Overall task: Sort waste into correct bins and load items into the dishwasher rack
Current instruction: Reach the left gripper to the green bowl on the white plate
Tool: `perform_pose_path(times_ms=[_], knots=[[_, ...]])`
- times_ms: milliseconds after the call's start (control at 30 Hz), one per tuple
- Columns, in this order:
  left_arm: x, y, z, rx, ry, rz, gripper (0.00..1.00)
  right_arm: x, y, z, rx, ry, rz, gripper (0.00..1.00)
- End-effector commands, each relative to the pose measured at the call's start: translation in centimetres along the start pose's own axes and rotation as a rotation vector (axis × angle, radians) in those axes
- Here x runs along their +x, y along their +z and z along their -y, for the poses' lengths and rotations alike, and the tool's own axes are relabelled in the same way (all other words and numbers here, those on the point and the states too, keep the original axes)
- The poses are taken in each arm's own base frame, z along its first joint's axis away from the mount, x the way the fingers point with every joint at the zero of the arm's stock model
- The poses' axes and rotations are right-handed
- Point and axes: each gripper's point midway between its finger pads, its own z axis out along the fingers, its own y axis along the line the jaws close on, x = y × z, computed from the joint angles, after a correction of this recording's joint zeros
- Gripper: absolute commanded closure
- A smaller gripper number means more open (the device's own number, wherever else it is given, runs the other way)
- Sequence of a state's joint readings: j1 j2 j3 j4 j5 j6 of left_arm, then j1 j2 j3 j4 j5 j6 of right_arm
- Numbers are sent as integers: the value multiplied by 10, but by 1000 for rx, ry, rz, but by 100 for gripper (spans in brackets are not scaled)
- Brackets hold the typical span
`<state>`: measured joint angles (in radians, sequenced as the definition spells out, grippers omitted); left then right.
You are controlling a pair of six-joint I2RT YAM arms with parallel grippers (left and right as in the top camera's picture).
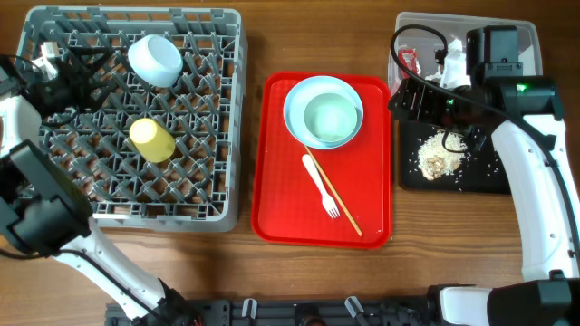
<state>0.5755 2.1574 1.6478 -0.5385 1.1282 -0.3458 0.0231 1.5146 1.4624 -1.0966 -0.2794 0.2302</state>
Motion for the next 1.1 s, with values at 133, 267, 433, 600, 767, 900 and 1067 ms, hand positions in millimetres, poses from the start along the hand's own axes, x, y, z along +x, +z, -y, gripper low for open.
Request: perform_pose_path(times_ms=[133,267,433,600,767,900,1067], knots=[[33,16,71,-304,287,48,0,-5,-5,21,120,73,36,0],[86,62,93,-402,376,-53,0,-11,-13,54,286,198,94,0],[177,134,110,-554,590,-188,0,-17,-26,93,311,373,132,0],[268,186,144,-524,811,-269,0,-14,-37,125,326,459,136,0],[347,229,157,-447,956,-335,0,-11,-39,131,331,455,121,0],[381,254,130,-525,1040,-349,5,-10,-39,131,329,449,116,0],[411,277,88,-564,1061,-431,19,-10,-38,129,319,448,113,0]])
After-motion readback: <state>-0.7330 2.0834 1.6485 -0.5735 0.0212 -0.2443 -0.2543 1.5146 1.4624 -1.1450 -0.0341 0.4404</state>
